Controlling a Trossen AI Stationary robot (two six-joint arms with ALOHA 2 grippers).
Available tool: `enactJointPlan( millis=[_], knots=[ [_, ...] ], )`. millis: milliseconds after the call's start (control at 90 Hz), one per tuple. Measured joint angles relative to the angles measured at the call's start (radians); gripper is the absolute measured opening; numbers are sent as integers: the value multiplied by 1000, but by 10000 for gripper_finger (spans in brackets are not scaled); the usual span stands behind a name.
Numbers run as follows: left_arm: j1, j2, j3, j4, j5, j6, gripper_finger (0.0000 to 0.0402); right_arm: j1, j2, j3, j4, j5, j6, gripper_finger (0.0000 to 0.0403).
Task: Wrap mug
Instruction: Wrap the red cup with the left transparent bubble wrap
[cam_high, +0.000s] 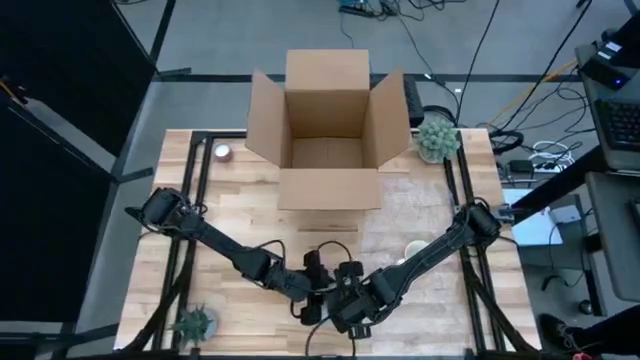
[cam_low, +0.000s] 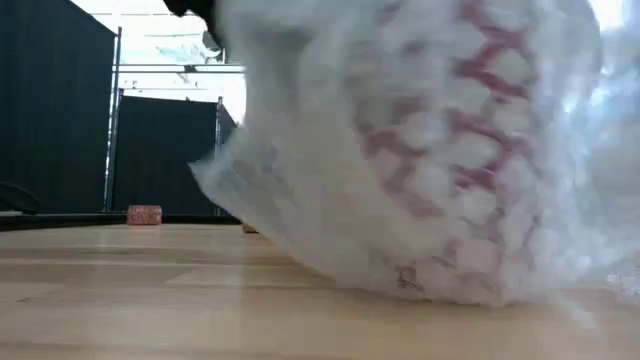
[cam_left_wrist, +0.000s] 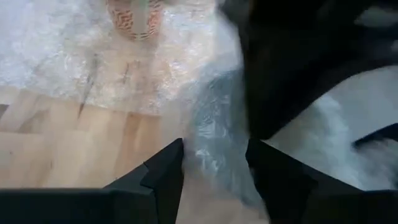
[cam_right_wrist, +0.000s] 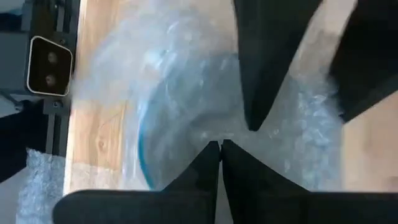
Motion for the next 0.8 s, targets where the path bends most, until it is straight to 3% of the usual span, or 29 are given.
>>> enactJointPlan(
  millis=[278,456,800],
  knots=[
    [-8,-10,121,-211,-2,32,161,-1,-1,-32,8,1,3,20],
    [-34,-41,199,-451,-30,44,161,-2,-1,-32,9,2,3,20],
    [-122,-145,207,-807,-137,-111,161,-2,-2,-32,9,2,-26,20]
  ],
)
